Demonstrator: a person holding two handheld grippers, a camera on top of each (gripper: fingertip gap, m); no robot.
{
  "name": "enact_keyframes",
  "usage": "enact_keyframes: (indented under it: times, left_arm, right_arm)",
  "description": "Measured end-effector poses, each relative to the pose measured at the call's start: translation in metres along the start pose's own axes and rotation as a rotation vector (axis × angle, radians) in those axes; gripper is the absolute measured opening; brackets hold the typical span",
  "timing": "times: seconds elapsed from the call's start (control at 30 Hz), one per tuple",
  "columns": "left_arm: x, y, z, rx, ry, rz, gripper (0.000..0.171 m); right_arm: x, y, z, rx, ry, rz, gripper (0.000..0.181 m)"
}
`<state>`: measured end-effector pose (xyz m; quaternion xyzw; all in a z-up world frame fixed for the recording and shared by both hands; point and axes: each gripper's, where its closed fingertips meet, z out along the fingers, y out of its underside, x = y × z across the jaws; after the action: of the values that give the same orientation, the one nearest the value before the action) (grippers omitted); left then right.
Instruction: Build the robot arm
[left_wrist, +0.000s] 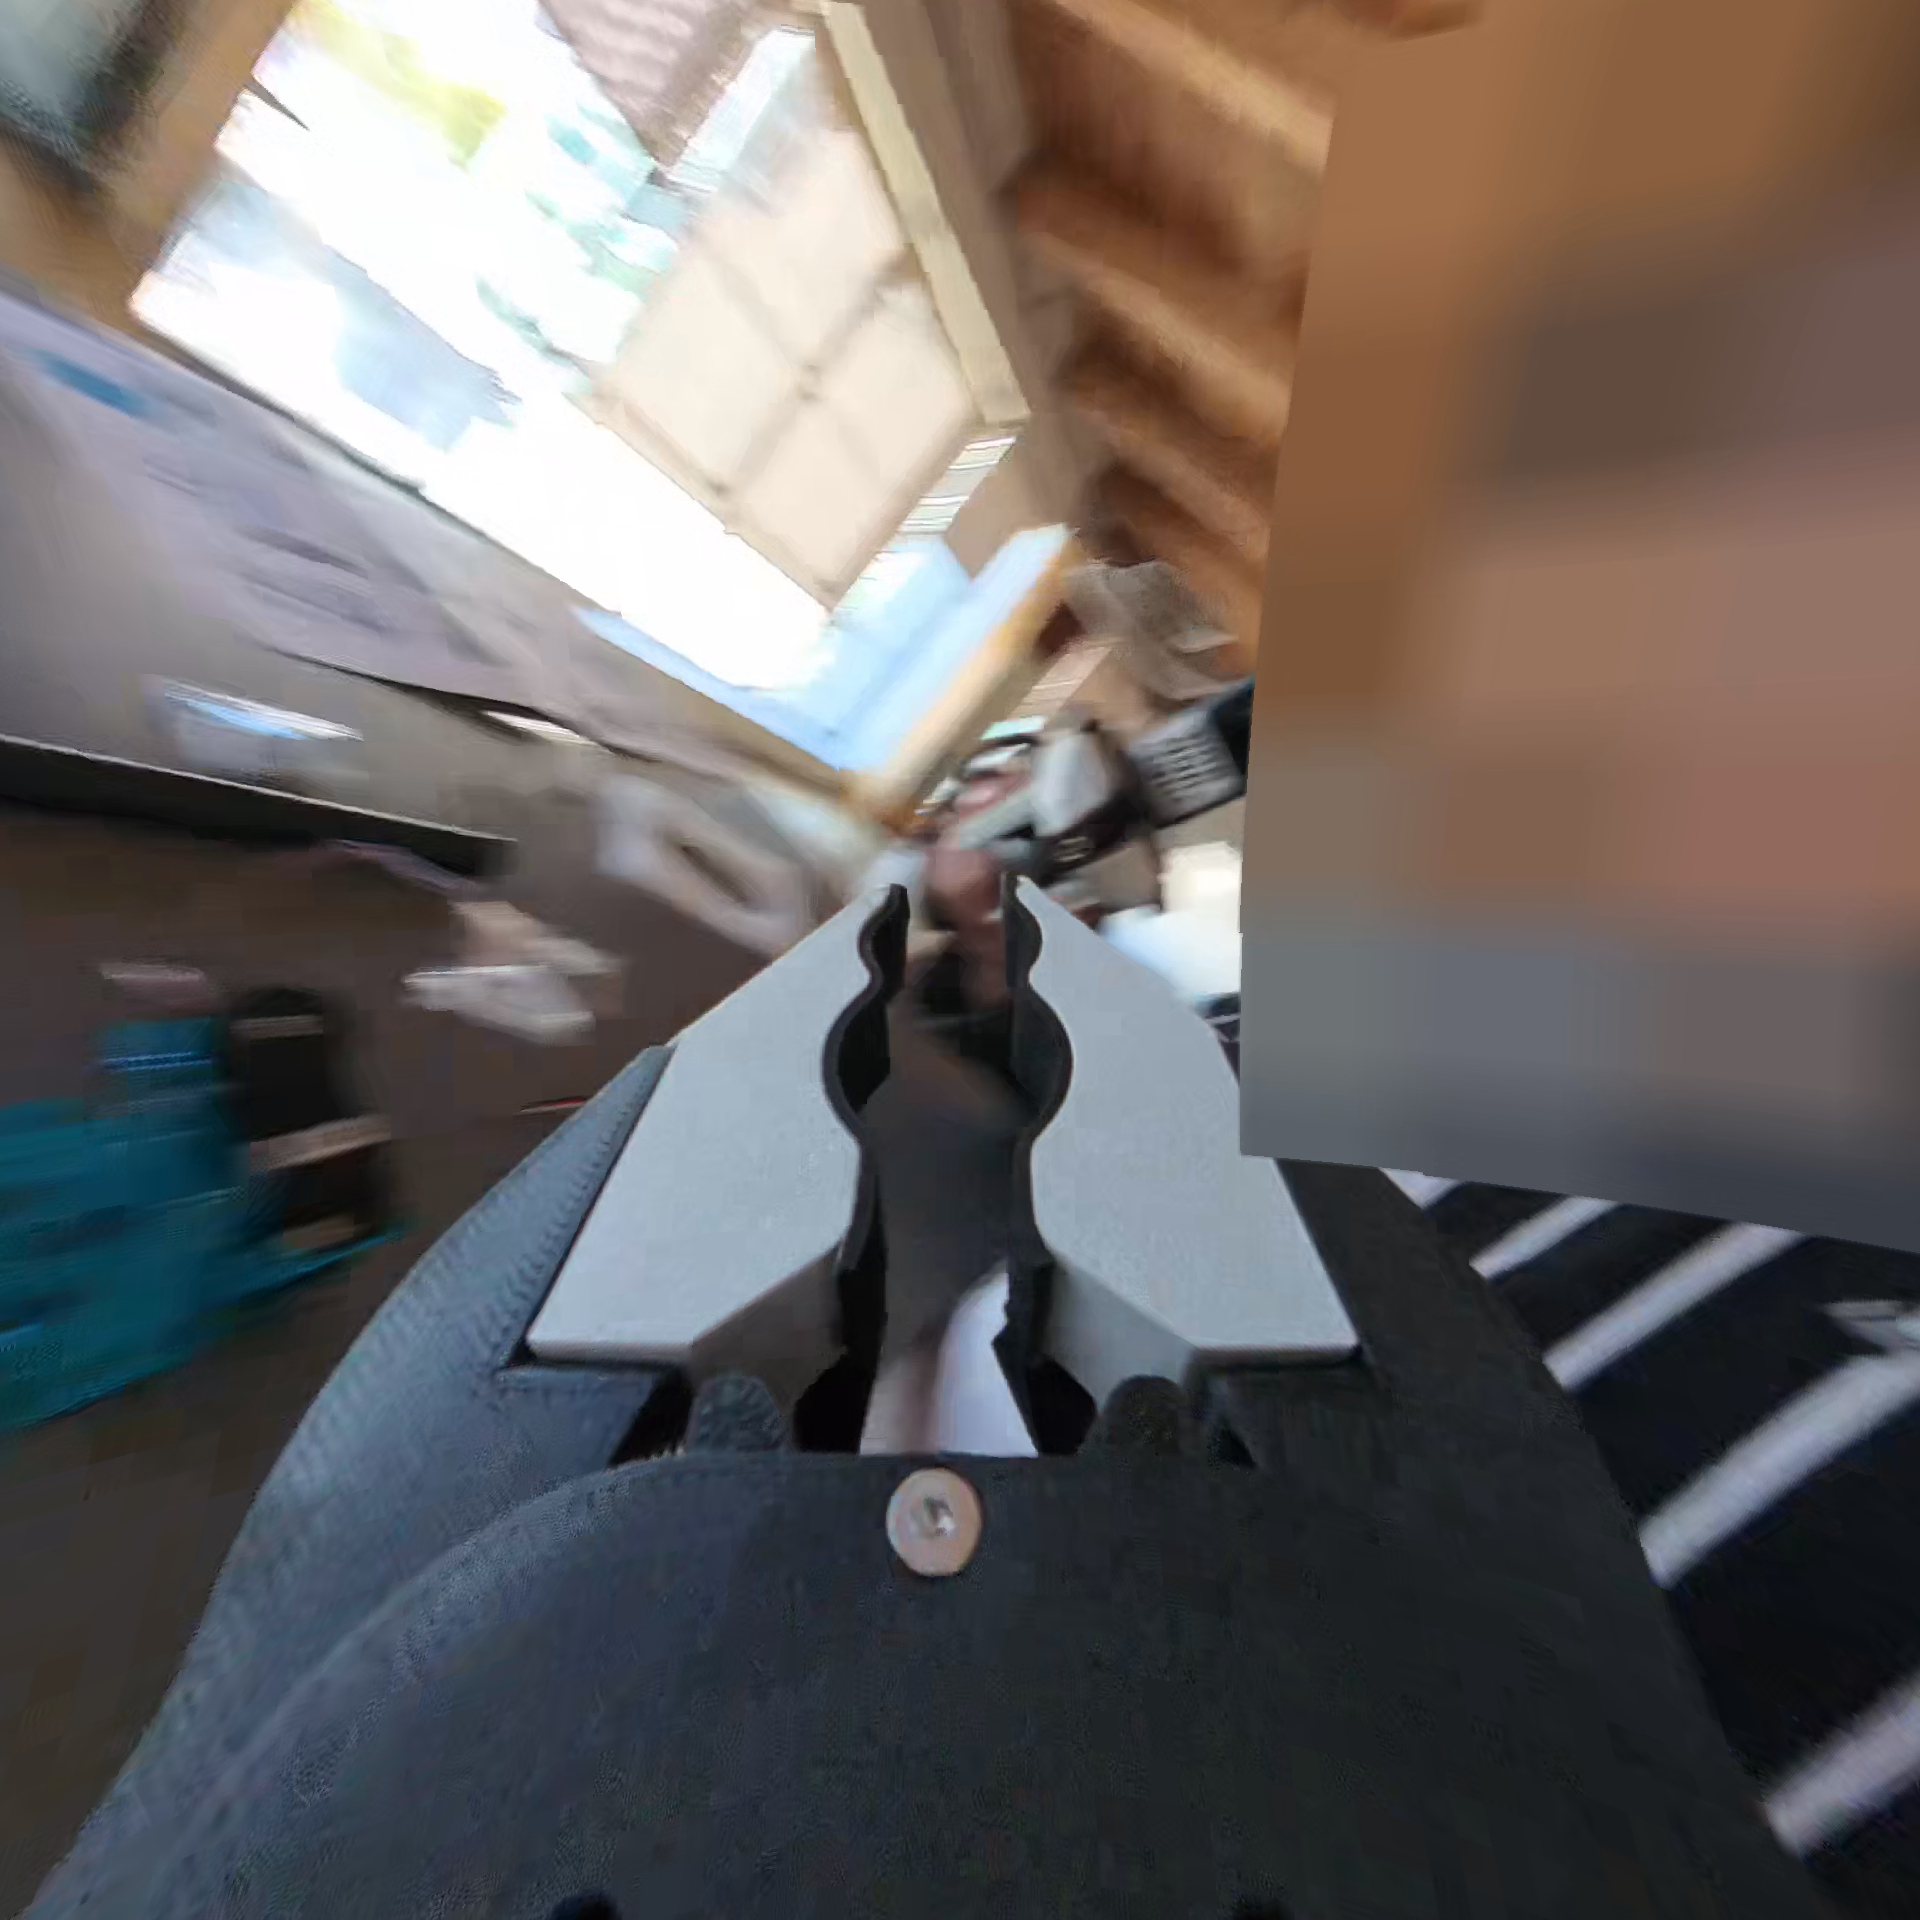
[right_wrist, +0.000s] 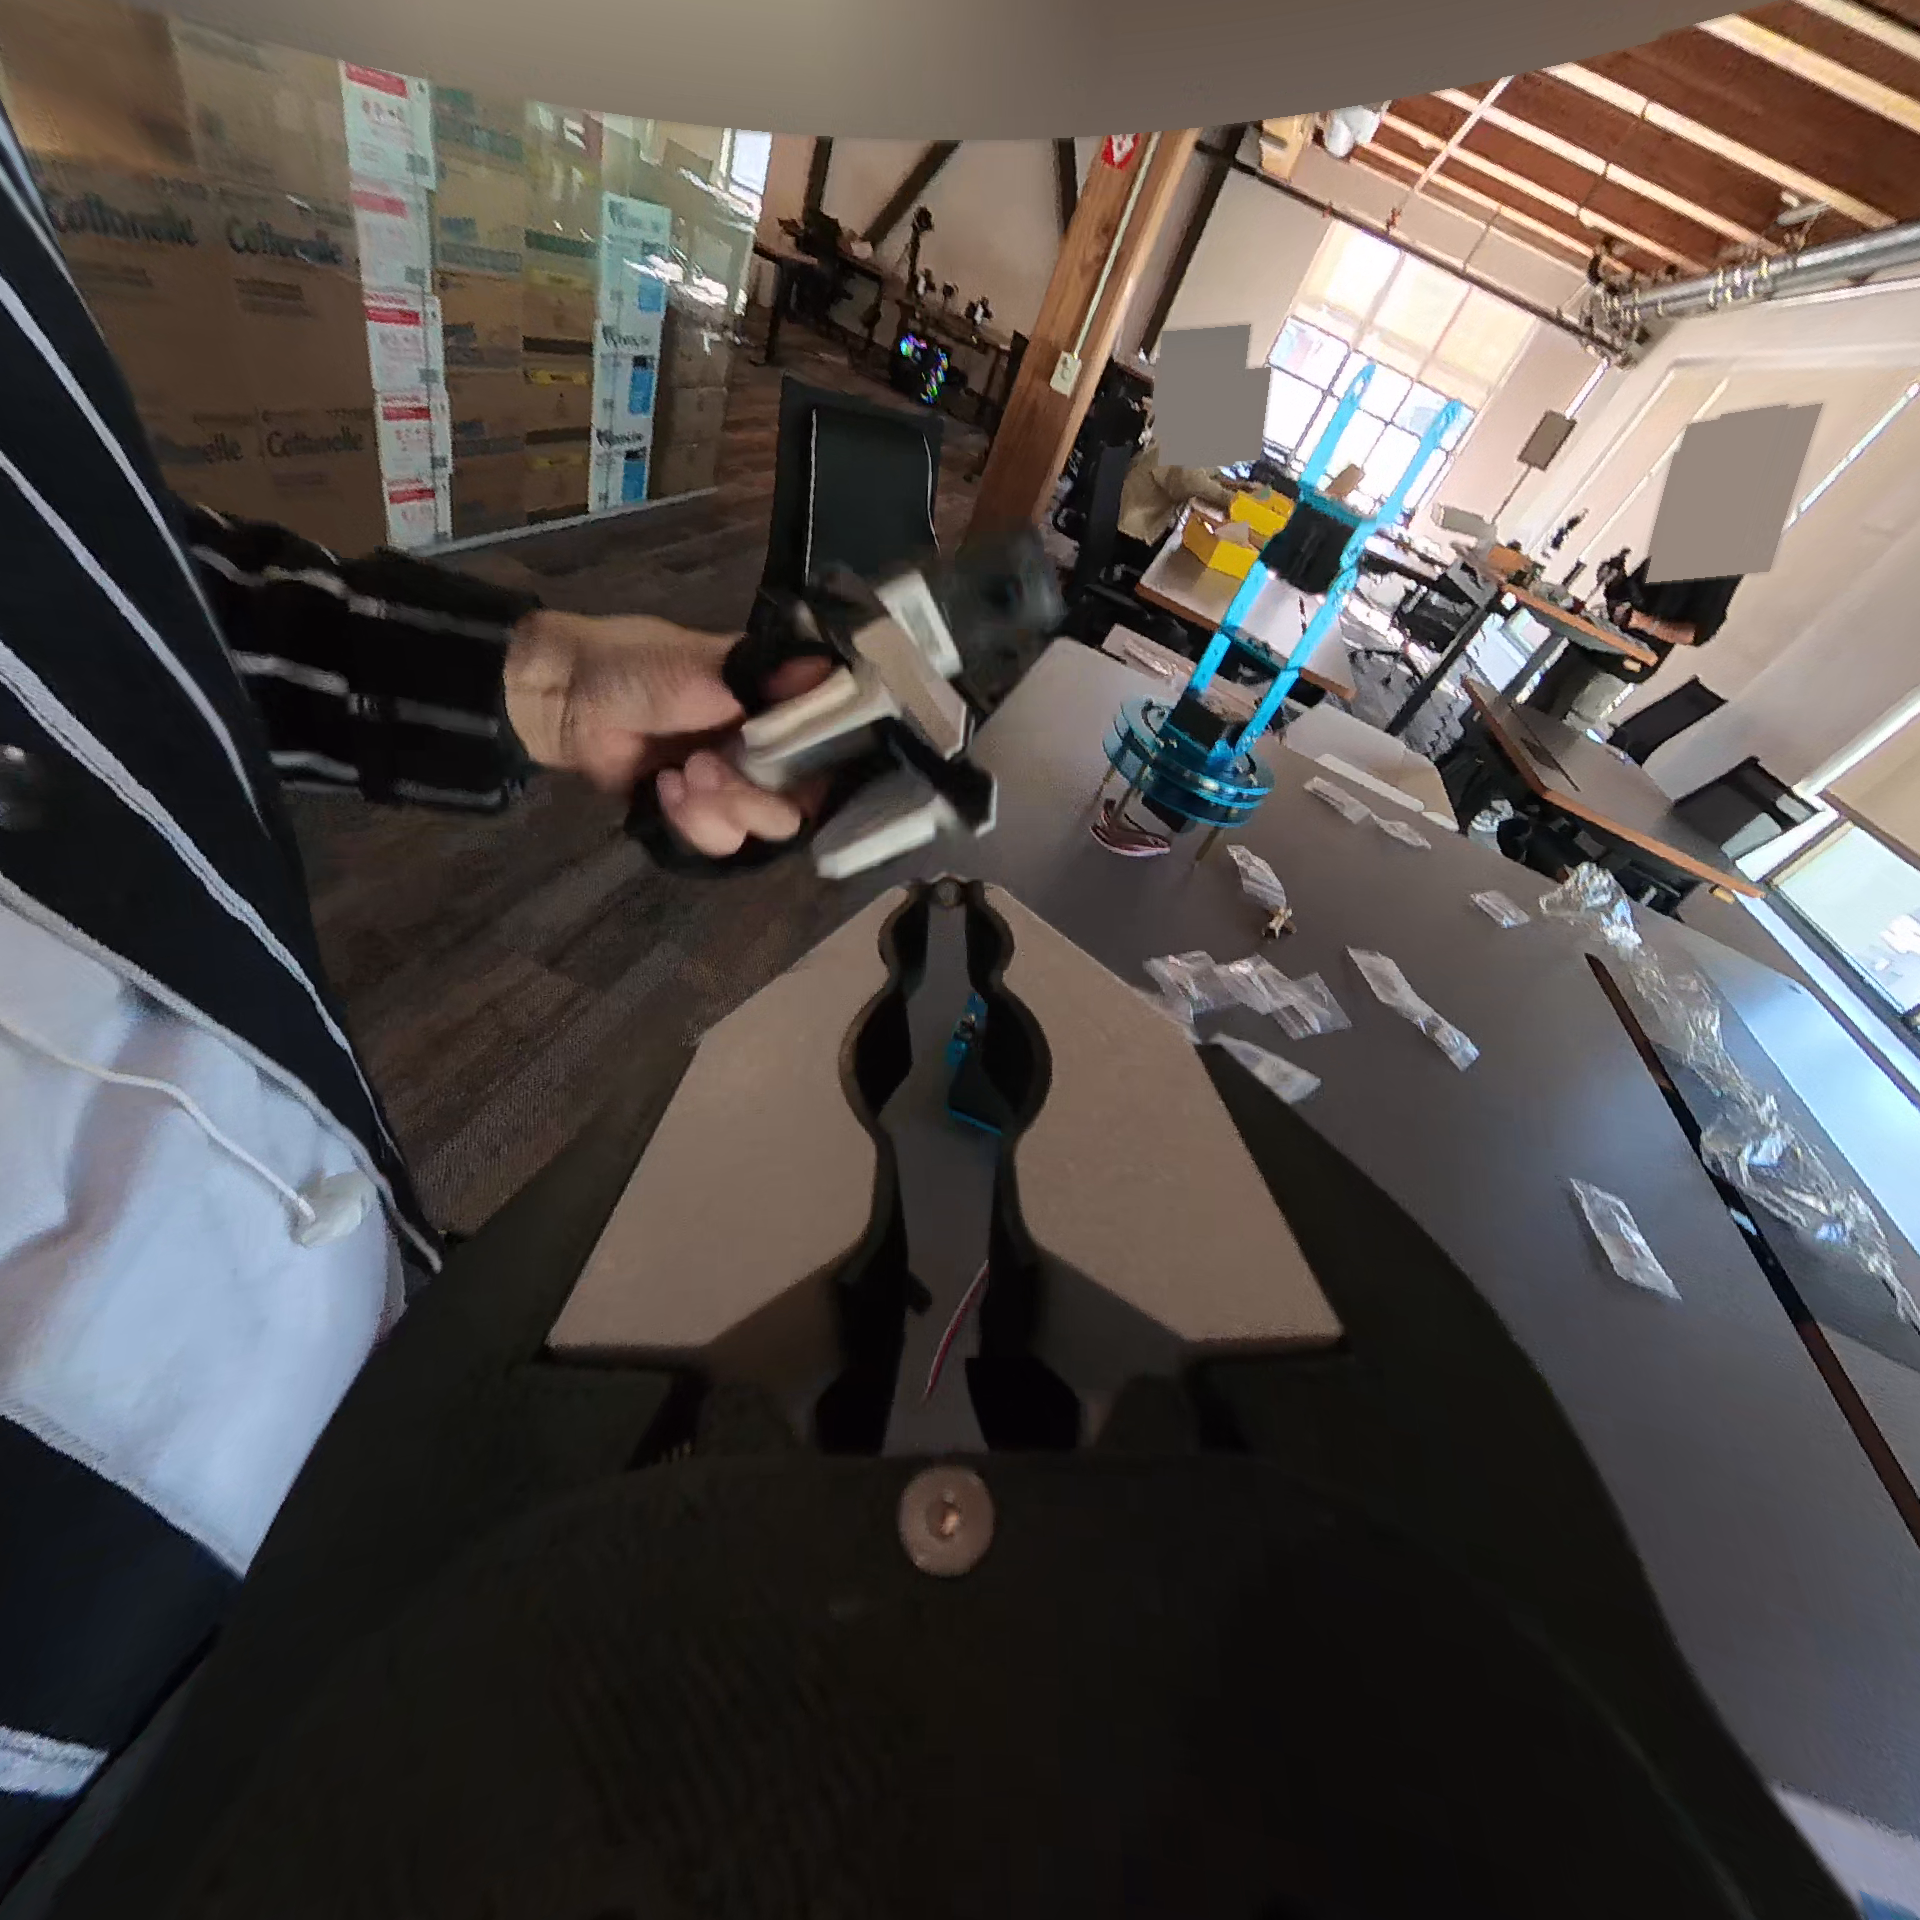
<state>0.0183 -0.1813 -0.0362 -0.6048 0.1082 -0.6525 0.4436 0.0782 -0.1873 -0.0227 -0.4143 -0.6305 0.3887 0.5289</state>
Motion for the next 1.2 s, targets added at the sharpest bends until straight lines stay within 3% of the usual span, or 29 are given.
enact_keyframes:
  times: [0.1,0.17,0.3,0.4,0.7,1.2]
  left_arm:
    - [-0.038,-0.007,-0.044,-0.115,-0.458,0.499,0.021]
    - [-0.058,-0.001,-0.061,-0.299,-0.672,0.83,0.026]
    - [-0.094,0.029,-0.067,-0.749,-0.836,1.372,0.026]
    - [-0.116,0.036,-0.068,-0.885,-0.882,1.625,0.021]
    - [-0.13,0.046,-0.057,-0.86,-0.846,1.816,0.005]
    - [-0.131,0.045,-0.053,-0.829,-0.855,1.865,0.005]
  right_arm:
    - [-0.002,0.015,-0.008,-0.034,0.004,0.051,0.005]
    - [-0.003,0.024,-0.011,-0.046,0.009,0.086,0.005]
    - [-0.007,0.033,-0.009,-0.066,0.007,0.128,0.005]
    - [-0.008,0.033,-0.006,-0.077,0.022,0.116,0.005]
    - [-0.01,0.036,-0.011,-0.096,0.07,0.144,0.005]
    - [-0.015,0.038,-0.013,-0.116,0.087,0.151,0.005]
